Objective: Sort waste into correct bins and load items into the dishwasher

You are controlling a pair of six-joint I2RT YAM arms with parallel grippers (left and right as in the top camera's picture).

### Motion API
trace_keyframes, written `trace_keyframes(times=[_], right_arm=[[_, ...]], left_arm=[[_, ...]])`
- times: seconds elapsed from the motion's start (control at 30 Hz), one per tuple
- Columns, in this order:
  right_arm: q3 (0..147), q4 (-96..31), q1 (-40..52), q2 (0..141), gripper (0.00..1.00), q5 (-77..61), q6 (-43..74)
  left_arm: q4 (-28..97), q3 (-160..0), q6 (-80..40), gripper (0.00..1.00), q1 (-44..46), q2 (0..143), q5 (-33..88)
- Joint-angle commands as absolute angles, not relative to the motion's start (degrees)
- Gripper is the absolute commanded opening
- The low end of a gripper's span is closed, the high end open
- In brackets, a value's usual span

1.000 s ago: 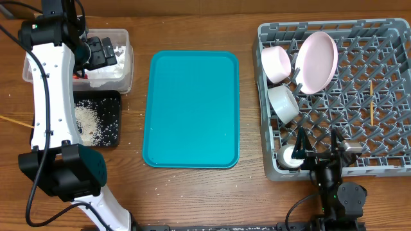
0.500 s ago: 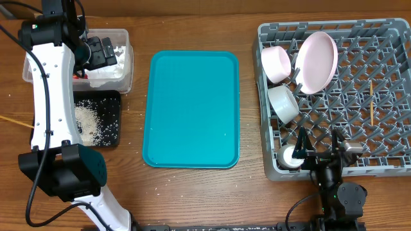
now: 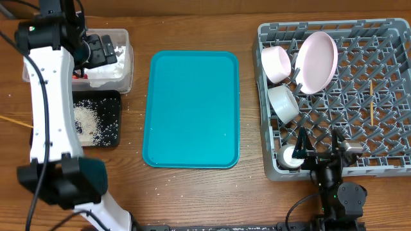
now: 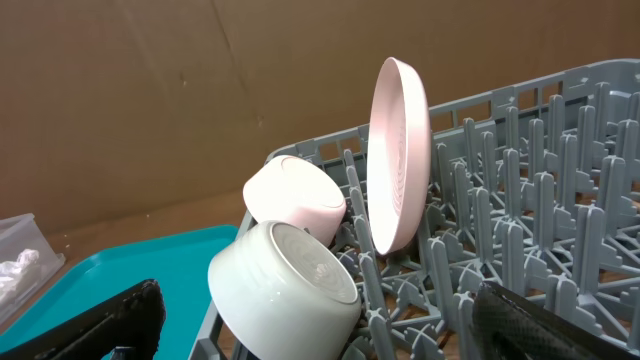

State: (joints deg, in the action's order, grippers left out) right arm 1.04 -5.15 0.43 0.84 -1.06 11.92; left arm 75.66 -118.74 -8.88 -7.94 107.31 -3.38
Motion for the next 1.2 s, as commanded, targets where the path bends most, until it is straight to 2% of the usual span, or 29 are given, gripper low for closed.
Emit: trace_keyframes(times=[0.0, 0.2, 0.3, 0.37, 0.5, 0.6, 0.97, 1.17], right_arm=[[0.45, -4.73, 0.69, 0.16, 1.0, -0.49, 11.75], [0.45, -4.73, 0.69, 0.16, 1.0, -0.47, 11.75], [0.45, -4.73, 0.69, 0.16, 1.0, -0.47, 11.75], [0.45, -4.73, 0.69, 0.16, 1.0, -0.47, 11.75], [0.45, -4.73, 0.69, 0.16, 1.0, -0.47, 11.75], [0.45, -4.73, 0.69, 0.16, 1.0, -0.47, 11.75], [0.45, -4.73, 0.69, 0.16, 1.0, -0.47, 11.75], [0.45, -4.73, 0.69, 0.16, 1.0, -0.47, 11.75]], left_arm=[[76.14, -119.72, -8.8, 1.0, -4.16, 99.83, -8.1], [75.85, -118.08, -8.16, 1.0, 5.63, 93.41, -9.56], [67.96, -112.66, -7.05, 1.0, 9.87, 88.09, -10.28], [56.66, -103.77, -6.17, 1.0, 11.6, 82.7, -7.97], [29.74, -80.55, -4.47, 1.0, 10.46, 71.09, 2.48], [16.34, -64.62, -4.49, 1.0, 8.49, 62.63, 6.76], [-3.18, -21.8, -3.2, 1.0, 3.44, 32.34, 6.94], [-9.17, -8.43, -2.7, 1.0, 1.96, 18.83, 6.68]])
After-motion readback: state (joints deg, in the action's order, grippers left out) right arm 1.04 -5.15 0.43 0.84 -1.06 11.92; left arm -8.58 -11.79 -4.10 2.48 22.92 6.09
